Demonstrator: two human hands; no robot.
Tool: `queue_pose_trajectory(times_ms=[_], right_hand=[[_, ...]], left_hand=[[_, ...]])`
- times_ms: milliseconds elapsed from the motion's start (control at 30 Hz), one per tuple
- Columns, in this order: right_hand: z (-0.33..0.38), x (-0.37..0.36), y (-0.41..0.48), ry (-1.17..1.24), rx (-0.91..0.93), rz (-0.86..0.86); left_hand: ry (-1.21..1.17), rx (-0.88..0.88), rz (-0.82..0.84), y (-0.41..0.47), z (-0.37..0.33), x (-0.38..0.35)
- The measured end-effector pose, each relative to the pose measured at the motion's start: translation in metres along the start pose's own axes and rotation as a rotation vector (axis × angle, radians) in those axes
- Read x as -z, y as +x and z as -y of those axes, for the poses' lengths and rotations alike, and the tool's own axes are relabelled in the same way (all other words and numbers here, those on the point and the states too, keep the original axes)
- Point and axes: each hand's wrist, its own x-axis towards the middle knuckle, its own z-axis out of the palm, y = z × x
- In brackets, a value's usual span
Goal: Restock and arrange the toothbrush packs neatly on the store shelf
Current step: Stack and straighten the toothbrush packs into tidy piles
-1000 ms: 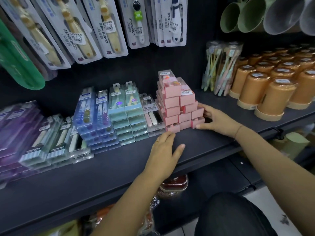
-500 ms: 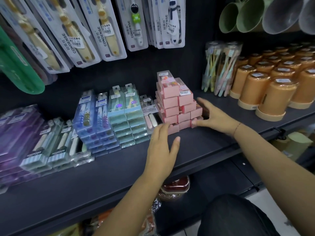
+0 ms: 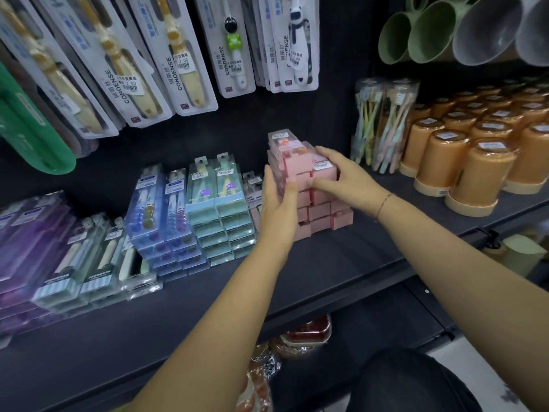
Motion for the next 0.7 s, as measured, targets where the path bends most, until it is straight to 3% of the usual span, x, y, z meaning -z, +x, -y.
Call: queue_pose_trajectory(times_ms=[267,367,567,700], right_hand=[[-0.015,0.022,-0.008,0.180,-0.052,-0.178],[-0.026,0.027,-0.014,0.108,-0.075,-0.261],[-0.035,0.012,-0.023,0.025,-0.090,-0.005],[-0.027,0.013,-0.018,0.007,-0.134,-0.028]], left_hand=[[0.007,0.040,-0.011,0.032,-0.008,0.000],[-0.054,0.088,0.001,0.037,-0.006,0.000],[-0.164,0.137,0.053,0.042,0.000,0.001],[-0.140,0.153,0.086,0.050,0.013,0.002]])
